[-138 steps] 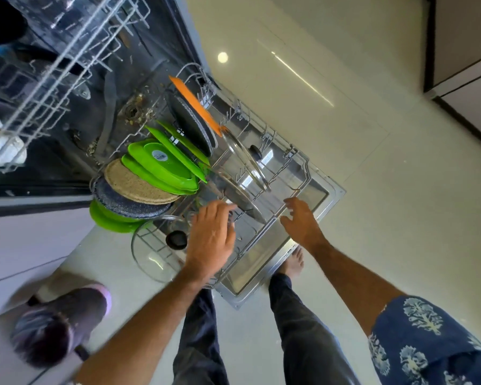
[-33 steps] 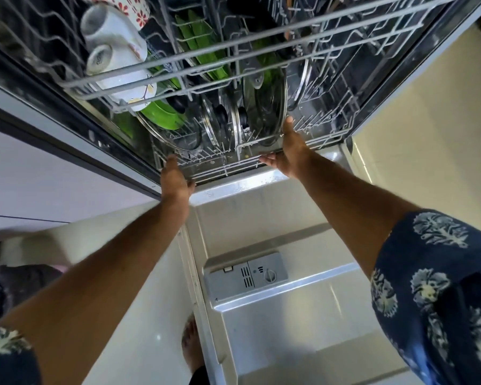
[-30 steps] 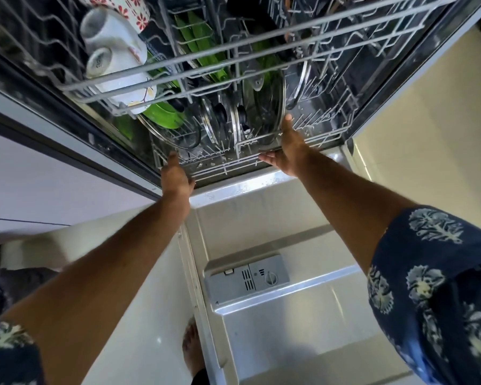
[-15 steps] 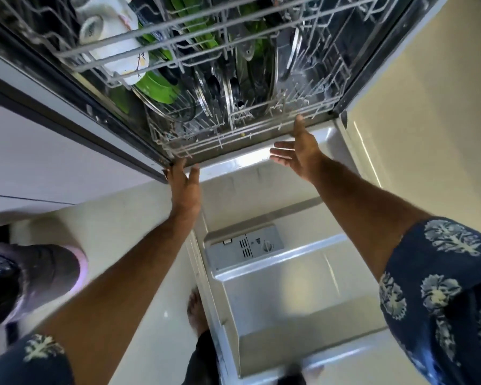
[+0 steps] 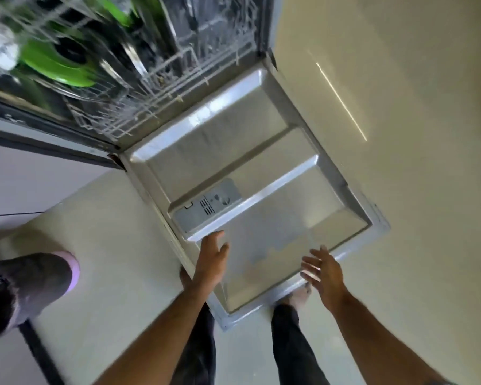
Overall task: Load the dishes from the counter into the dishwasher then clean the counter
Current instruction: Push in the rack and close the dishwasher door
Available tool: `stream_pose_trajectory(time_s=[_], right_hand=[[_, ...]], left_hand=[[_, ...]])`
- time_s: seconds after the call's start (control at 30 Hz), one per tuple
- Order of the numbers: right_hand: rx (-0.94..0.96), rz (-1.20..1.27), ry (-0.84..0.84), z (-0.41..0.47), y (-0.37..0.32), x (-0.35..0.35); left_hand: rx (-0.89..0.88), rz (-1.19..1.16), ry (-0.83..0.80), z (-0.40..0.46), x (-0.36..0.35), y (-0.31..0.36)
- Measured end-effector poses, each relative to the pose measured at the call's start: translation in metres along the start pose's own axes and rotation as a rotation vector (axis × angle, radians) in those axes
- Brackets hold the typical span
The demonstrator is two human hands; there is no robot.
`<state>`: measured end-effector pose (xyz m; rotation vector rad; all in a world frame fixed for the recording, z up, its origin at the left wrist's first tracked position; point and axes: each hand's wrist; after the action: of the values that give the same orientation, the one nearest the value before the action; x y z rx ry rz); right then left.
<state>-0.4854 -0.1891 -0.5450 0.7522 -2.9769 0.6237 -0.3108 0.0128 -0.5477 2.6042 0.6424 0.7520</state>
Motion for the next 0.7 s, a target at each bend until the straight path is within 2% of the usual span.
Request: stream_pose_trajectory(time_s=[0.13,0.3,0.47,0.53,0.7], right_hand=[[-0.077,0.039,0.109,-0.003,0.038,0.033],[-0.115,0.168,0.176,0.018,0.071,0.054],[-0.158,0.581,0.144,0.056,0.088,0.055],[-0.174,0.624,0.131,0.073,0.097,0.051],[-0.181,0.611,0.028,0.083,0.111,0.049]], left_hand=[[-0.155,0.407,-0.192,-0.004,-0.030,-0.010],[-0.311,0.739,-0.307,-0.008,-0.083,-0.025],[-0.564,0.914,-0.312,-0.010,-0.135,-0.044],[-0.619,0.950,-0.280,-0.011,-0.148,-0.051],[-0.608,0.972,-0.233,-0.019,-0.161,-0.067]])
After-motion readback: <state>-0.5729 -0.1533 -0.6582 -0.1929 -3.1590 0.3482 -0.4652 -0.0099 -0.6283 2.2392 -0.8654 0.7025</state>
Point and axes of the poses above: each hand's wrist, its own z-axis towards the middle knuckle, its own x-axis out of the back of the hand, y = z × x, and after that the axes turned 6 degrees about x, right-handed
